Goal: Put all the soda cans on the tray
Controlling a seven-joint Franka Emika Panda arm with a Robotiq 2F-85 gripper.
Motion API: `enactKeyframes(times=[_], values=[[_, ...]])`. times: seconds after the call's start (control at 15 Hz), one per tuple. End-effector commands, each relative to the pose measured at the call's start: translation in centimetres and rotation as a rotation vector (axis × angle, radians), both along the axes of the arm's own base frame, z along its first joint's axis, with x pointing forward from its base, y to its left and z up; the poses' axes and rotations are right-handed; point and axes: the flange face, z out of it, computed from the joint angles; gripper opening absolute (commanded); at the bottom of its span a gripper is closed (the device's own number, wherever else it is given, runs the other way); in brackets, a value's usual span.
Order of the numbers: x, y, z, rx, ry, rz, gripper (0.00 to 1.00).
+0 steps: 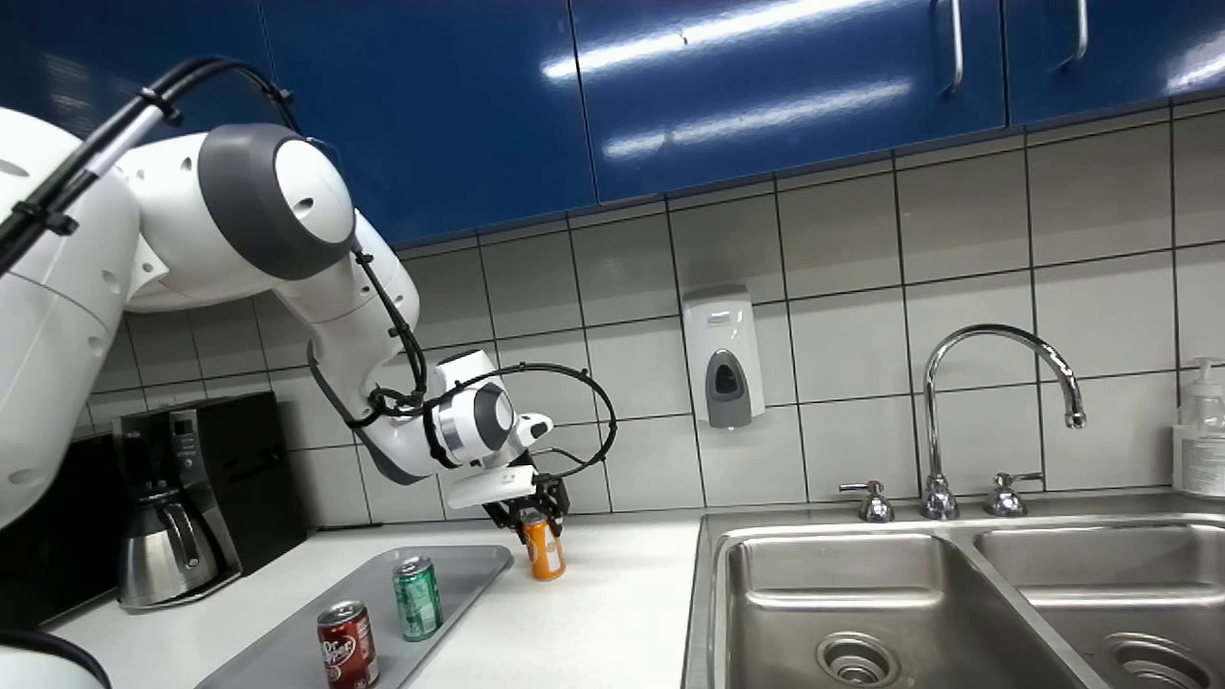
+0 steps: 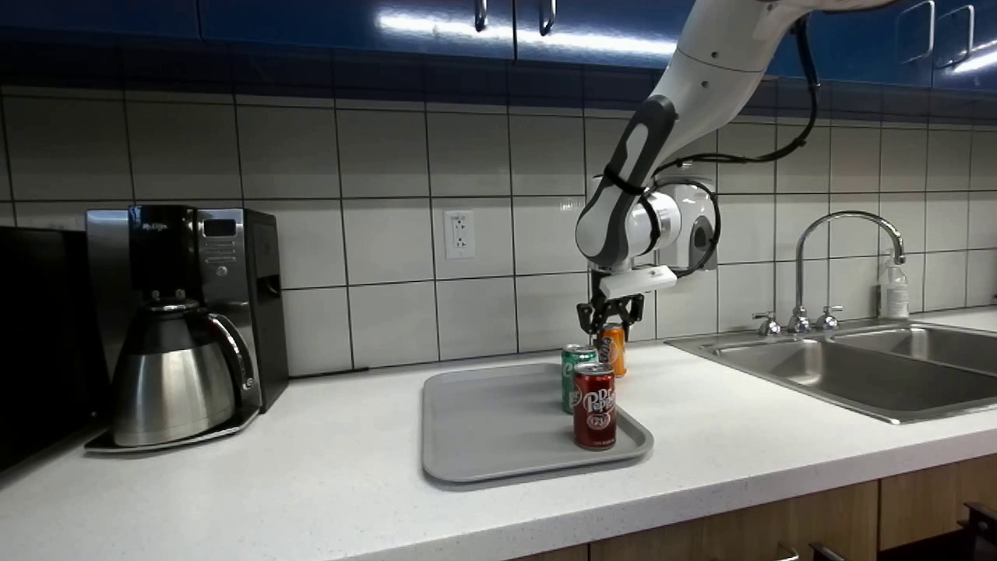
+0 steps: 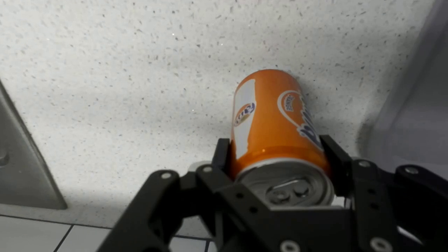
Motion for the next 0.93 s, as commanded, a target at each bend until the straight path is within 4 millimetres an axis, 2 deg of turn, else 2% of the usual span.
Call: enactKeyframes(times=[0.0, 0.87], values=[[0.6, 0.5, 1.1, -0.001, -0.012, -0.002, 0.39], [1.1, 2.2, 3.3, 0.018, -0.074, 0.042, 0.39]])
